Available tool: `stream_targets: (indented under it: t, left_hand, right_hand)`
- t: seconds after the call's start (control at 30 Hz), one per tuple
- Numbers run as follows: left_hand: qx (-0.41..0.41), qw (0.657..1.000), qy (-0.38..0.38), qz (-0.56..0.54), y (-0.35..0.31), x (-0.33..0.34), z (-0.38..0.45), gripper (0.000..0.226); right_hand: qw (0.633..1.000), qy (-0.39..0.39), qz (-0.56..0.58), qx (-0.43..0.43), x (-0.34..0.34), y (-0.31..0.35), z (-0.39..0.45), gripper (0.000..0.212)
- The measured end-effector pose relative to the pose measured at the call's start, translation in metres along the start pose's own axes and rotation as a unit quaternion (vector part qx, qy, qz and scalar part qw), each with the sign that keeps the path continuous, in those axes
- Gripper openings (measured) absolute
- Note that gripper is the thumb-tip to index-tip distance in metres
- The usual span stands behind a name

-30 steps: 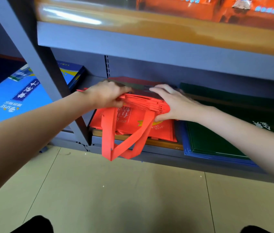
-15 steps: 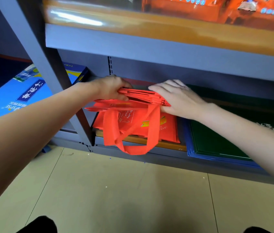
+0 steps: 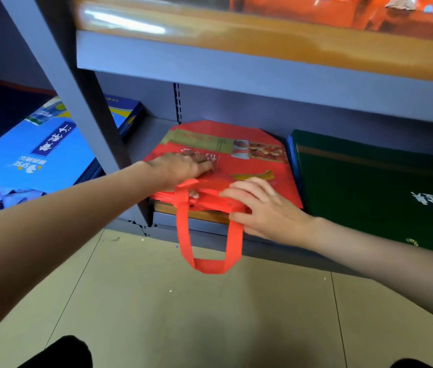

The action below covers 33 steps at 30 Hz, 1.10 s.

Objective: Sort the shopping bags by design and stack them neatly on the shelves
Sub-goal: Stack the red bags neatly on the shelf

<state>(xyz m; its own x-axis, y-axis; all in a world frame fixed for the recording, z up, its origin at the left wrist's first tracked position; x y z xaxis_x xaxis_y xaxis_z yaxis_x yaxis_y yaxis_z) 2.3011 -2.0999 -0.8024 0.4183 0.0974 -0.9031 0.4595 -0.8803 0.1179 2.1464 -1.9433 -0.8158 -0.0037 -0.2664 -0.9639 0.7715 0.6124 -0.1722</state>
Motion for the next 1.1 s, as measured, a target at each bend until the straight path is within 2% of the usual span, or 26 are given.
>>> stream_targets:
  t: [0.07,0.17,0.27,0.33,0.43,0.53,0.63,0.7,0.8,0.87,0.93,1.0,1.1]
  left_hand:
    - [0.009,0.999,-0.005,0.053,-0.009,0.008,0.001,0.080]
    - [0.011,0.996,0.009,0.085,-0.012,0.009,0.002,0.083]
    - [0.022,0.997,0.016,0.073,-0.012,-0.007,0.000,0.066]
    - [0.006,0.997,-0.022,0.078,-0.002,-0.022,-0.001,0.054]
    - [-0.023,0.996,-0.081,0.001,0.015,-0.042,-0.003,0.047]
    - [-0.025,0.988,-0.144,-0.056,0.021,-0.051,-0.005,0.044]
    - [-0.015,0.984,-0.156,-0.084,0.022,-0.051,-0.008,0.048]
    - [-0.020,0.987,-0.146,-0.070,0.019,-0.047,-0.008,0.051]
    - [-0.034,0.995,-0.091,-0.007,0.007,-0.028,-0.006,0.058]
    - [-0.016,0.998,-0.048,0.030,-0.005,-0.012,-0.006,0.064]
    - [0.001,0.999,-0.027,0.043,-0.010,0.001,-0.005,0.070]
    - [0.006,0.999,-0.029,0.028,-0.008,0.003,-0.004,0.068]
    - [-0.006,0.999,-0.049,-0.019,0.000,-0.005,-0.003,0.056]
  right_hand:
    - [0.999,-0.005,0.028,0.036,-0.004,0.000,-0.003,0.026]
    - [0.987,-0.012,0.128,0.096,-0.009,0.001,0.004,0.037]
    - [0.979,-0.038,0.185,0.080,-0.011,0.008,0.016,0.044]
    - [0.980,-0.063,0.172,0.076,-0.014,0.005,0.022,0.041]
    - [0.981,-0.119,0.119,0.099,-0.024,-0.010,0.026,0.037]
    - [0.974,-0.155,0.101,0.132,-0.033,-0.024,0.026,0.041]
    - [0.979,-0.154,0.051,0.120,-0.037,-0.028,0.025,0.050]
    - [0.985,-0.155,0.025,0.068,-0.038,-0.023,0.022,0.050]
    - [0.989,-0.129,0.045,-0.063,-0.036,0.002,0.006,0.039]
    - [0.993,-0.081,0.035,-0.081,-0.032,0.013,-0.011,0.027]
    - [0.999,-0.034,0.013,0.011,-0.024,0.009,-0.021,0.033]
    - [0.992,-0.008,0.028,0.120,-0.013,0.003,-0.021,0.058]
    - [0.990,0.045,0.011,0.134,-0.002,0.008,-0.005,0.085]
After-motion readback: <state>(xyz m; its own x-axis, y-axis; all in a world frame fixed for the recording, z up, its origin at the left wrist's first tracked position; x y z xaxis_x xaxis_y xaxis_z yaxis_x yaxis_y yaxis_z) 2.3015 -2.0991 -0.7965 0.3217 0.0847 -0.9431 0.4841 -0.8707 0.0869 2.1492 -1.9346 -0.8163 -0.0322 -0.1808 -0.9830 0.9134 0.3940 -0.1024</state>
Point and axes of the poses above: each hand's wrist, its own z-axis towards the middle knuckle, its own x-axis out of the palm, y = z × x, the point moved 2 cm from there along z, towards the middle knuckle, and after that the axes turned 2 degrees about y, right-handed, at the moved point
